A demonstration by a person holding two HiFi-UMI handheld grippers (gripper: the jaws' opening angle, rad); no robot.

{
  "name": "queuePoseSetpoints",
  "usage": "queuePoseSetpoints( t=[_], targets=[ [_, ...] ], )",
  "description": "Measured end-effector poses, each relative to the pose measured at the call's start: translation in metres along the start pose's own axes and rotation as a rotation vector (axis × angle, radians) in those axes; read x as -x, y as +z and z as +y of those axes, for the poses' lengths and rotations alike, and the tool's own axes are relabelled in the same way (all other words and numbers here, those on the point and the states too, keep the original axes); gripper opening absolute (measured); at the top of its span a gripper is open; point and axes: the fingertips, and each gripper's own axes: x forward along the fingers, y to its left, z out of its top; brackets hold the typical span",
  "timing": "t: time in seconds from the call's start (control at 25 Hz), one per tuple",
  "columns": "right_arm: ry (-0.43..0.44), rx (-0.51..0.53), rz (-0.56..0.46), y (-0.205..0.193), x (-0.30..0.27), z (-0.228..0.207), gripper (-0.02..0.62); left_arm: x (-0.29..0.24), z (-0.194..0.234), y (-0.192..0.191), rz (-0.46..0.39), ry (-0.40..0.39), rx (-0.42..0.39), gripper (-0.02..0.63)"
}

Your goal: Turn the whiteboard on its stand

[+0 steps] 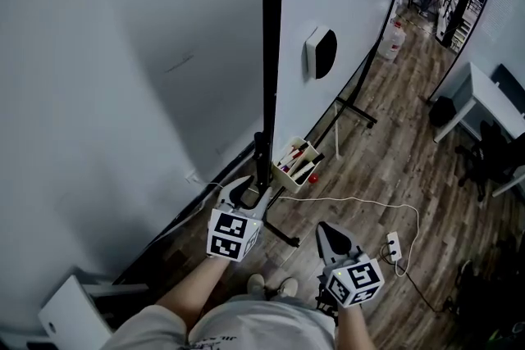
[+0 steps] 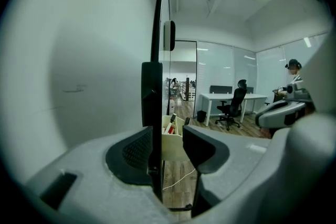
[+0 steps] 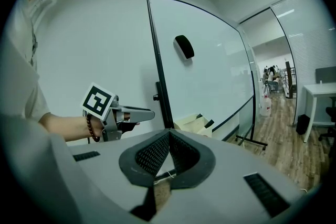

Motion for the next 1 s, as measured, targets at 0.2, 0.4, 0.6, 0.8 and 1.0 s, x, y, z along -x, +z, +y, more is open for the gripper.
queuePoseSetpoints(
  t=[0.2,0.4,0.6,0.8,1.0],
  targets=[
    [0.004,-0.008,0.010,-0.003,-0.006,-0.003,-0.005,-0.019,0.010,0.006,-0.005,-0.009,0.019,0.211],
    [0.003,-0.017,0.020,-0.007,-0.010,-0.006,-0.005,-0.037,0.020,0.005,0.033,0.002,0.014,0.224],
    [-0.007,-0.024,0.026,-0.008,-0.012,-0.011,-0.005,-0.051,0.028,0.008,0.032,0.008,0.024,0.230],
    [-0.013,-0.032,0.034,-0.011,-0.012,-0.014,-0.005,-0.062,0.029,0.010,0.036,0.006,0.022,0.230],
    [-0.002,-0.035,0.047,-0.014,-0.020,-0.012,-0.005,-0.069,0.032,0.013,0.029,0.013,0.009,0.230]
  ],
)
